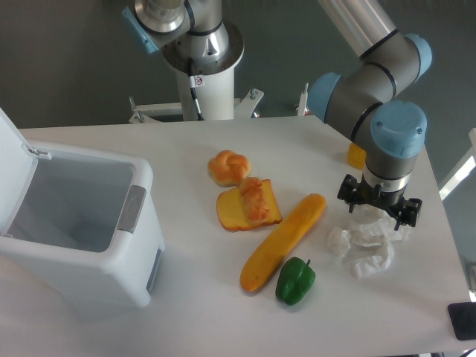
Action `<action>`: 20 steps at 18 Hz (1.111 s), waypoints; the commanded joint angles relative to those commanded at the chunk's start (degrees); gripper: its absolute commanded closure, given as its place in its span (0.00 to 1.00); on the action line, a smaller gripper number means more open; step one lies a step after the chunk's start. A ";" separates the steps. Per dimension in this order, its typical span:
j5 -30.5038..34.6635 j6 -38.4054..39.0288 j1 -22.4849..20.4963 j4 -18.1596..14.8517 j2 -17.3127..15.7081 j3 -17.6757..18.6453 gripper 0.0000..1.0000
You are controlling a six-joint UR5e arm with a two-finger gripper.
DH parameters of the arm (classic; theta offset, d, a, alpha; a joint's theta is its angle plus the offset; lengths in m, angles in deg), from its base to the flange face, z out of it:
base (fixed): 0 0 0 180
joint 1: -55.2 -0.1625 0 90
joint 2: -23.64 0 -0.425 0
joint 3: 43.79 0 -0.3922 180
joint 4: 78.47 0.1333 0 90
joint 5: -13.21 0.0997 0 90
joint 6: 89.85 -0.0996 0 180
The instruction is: Pick up the long bread
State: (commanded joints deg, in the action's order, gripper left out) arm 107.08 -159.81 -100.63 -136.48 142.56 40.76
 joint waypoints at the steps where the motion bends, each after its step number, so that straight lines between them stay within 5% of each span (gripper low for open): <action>1: 0.17 0.17 0.09 0.00 0.17 0.00 0.00; 7: -0.52 0.70 0.18 0.26 0.35 0.00 0.00; 11: -6.50 1.58 -1.40 1.05 0.35 0.79 0.00; 20: -11.42 16.35 0.43 1.58 2.55 -0.09 0.00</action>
State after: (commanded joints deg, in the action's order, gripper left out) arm 95.66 -143.46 -100.20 -134.90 145.10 40.67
